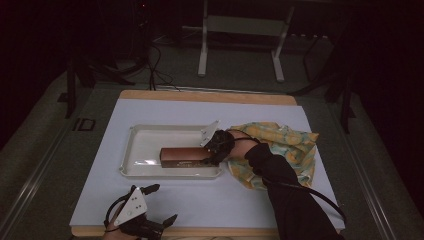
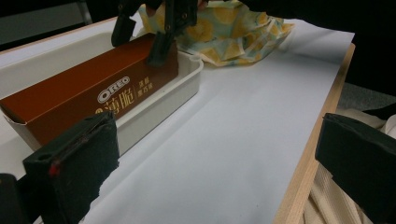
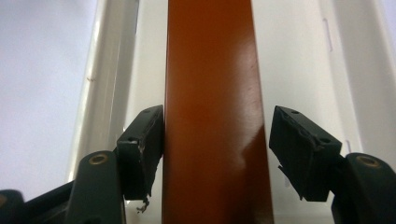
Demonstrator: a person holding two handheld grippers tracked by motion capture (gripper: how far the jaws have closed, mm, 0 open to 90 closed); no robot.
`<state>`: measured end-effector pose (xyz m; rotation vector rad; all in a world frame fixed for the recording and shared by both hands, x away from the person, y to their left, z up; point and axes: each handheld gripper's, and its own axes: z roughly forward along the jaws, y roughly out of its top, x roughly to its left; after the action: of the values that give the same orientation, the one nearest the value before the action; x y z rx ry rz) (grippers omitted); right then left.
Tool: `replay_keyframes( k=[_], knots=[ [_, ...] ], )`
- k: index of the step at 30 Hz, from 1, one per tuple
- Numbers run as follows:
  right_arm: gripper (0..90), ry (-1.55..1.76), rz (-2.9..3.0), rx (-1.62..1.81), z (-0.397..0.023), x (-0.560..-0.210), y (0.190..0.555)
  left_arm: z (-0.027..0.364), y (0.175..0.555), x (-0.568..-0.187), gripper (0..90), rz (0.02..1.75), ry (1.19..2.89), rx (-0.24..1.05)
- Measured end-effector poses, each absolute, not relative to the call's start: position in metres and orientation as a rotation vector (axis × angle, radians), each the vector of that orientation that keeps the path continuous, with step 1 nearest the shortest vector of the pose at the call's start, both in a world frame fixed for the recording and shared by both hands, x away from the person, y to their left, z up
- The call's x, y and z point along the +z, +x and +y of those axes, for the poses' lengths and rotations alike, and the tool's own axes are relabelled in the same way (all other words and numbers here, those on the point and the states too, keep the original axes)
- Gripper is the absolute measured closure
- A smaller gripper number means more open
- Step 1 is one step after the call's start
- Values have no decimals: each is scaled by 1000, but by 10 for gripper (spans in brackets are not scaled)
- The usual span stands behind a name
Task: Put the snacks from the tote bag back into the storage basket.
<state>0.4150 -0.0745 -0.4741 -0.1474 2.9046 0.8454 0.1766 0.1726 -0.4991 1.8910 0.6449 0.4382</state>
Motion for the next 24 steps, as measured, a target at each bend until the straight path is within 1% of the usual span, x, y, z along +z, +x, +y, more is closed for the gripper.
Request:
replay_keyframes(
  k=[5, 9, 14, 15, 24],
  knots=[
    [337, -144, 2894, 878, -77, -464, 414, 173, 177, -499, 0, 645, 1892, 438],
    [278, -110, 2896, 893, -79, -454, 413, 173, 177, -499, 0, 646, 1892, 436],
    [156, -48, 2897, 931, -83, -442, 414, 172, 177, -499, 0, 646, 1893, 436],
    [116, -33, 2890, 932, -84, -441, 413, 172, 177, -499, 0, 647, 1893, 435],
    [111, 70, 2825, 940, -97, -426, 413, 172, 178, -499, 0, 646, 1895, 430]
  ],
)
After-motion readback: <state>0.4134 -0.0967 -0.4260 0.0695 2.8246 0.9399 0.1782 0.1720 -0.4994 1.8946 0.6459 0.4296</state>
